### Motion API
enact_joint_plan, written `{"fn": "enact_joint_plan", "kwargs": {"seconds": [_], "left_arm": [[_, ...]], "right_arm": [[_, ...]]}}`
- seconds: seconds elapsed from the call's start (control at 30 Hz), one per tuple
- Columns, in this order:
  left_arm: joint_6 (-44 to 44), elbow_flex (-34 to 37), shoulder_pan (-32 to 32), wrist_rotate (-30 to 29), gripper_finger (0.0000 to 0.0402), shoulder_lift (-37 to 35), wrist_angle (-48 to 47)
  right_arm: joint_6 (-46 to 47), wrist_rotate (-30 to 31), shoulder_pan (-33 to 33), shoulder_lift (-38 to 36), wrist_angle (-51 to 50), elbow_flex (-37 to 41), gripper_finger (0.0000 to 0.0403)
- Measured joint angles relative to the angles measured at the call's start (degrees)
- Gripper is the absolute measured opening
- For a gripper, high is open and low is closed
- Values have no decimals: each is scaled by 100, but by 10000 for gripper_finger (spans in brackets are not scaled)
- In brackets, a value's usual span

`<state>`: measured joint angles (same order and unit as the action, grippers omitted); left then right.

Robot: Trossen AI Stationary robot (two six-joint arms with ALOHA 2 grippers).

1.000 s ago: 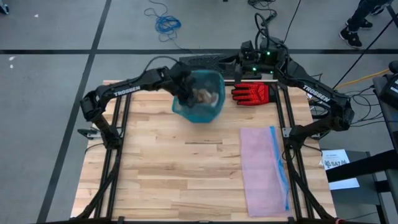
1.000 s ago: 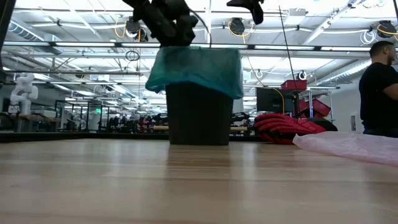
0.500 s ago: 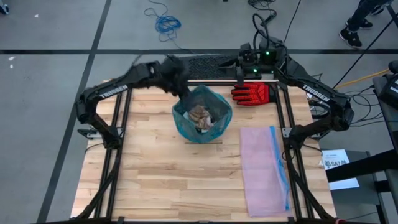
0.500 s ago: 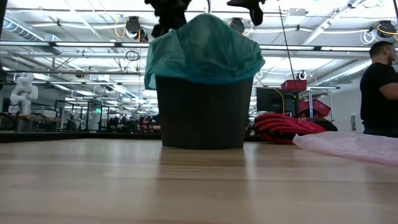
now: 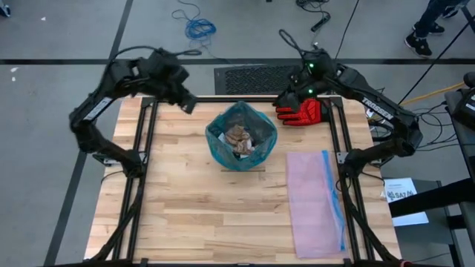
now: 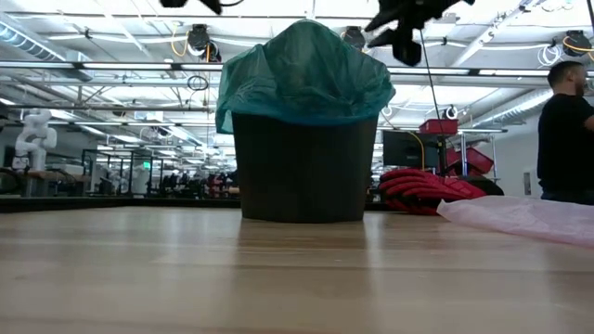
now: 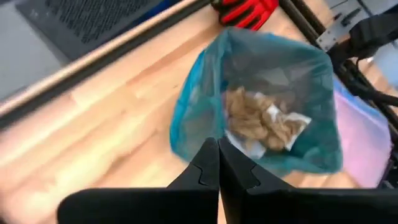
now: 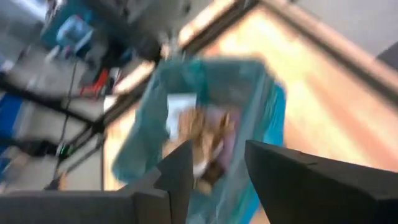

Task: Place trash/remove bag and relplace
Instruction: Remove the blue trash bag from the trash bin

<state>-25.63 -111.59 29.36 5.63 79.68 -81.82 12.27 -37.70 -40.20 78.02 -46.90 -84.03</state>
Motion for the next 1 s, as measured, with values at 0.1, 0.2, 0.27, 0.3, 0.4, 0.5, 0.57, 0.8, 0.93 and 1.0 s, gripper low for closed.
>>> {"fn": "enact_joint_plan", "kwargs": {"seconds": [0.1,0.2,0.27,0.3,0.4,0.5,0.57,0.8,0.93,1.0], "left_arm": [[-524,549,-84,-11,0,-580,430],[-1021,1247,-135,92,0,-1176,1124],[-1335,1731,-212,215,0,-1530,1638],[-1503,1942,-264,243,0,-1679,1837],[-1970,2407,-441,273,0,-1991,2291],[-2215,2602,-650,236,0,-2081,2414],[-2325,2644,-805,85,0,-2076,2451],[-2358,2664,-1124,-245,0,-2038,2441],[-2357,2664,-1226,-294,0,-2041,2433],[-2356,2664,-1259,-348,0,-2044,2430]], "right_arm": [[-374,-818,-334,300,-104,0,149],[-517,-1281,-650,711,-115,0,151],[-593,-1546,-791,1017,-140,0,151],[-606,-1764,-831,1174,-138,0,151],[-613,-2467,-853,1621,-126,0,151],[-612,-3130,-812,2002,-179,0,151],[-605,-3291,-733,2201,-182,2,151],[-463,-3030,-571,2572,-190,4,151],[-335,-2937,-658,2521,-189,5,151],[-259,-2747,-756,2414,-159,7,151]]}}
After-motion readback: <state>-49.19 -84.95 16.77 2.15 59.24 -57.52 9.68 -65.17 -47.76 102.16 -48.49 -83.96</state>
